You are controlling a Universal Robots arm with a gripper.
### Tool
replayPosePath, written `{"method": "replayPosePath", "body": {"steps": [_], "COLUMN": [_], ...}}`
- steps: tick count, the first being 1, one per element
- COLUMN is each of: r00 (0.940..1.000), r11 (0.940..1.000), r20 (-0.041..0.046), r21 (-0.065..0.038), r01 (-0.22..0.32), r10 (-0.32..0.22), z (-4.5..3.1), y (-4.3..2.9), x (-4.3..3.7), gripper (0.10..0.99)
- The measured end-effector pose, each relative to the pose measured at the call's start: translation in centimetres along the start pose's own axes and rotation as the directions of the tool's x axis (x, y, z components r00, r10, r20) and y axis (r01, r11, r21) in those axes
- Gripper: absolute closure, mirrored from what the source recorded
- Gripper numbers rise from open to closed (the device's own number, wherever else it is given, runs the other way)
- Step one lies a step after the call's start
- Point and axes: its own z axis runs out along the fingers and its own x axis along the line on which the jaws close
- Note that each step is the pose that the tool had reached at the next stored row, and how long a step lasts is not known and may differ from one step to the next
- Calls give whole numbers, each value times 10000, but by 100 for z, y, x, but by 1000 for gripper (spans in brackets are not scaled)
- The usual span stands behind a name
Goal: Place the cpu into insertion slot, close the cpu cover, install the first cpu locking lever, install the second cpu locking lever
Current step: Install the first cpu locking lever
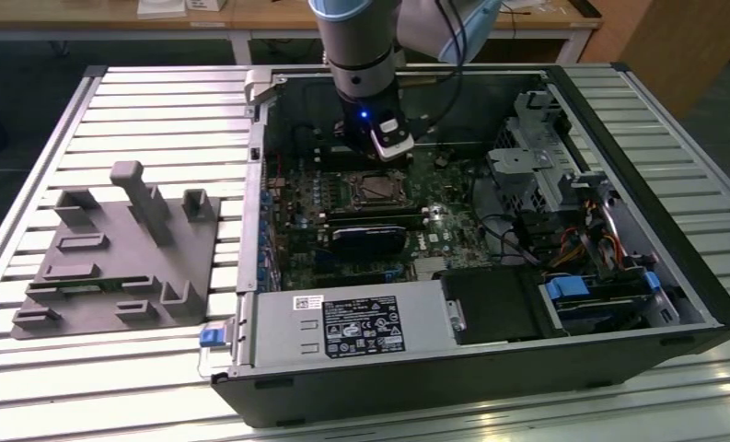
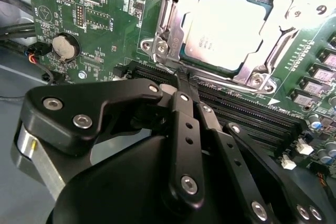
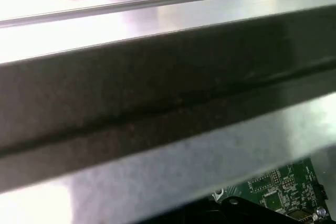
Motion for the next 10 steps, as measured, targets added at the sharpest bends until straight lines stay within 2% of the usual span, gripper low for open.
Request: {"method": "replayPosePath", "body": {"steps": [7,8,10], "r00": [10000,10000,10000], "r11": [10000,10000,9999], "r20": [20,14,-16], "r21": [-8,-23,-142], "r01": [2,-1,-29], "r10": [-2,1,29], "z": [21,20,22], "y": [-13,-14,-14], "x": [2,2,1], "gripper": [980,980,980]}}
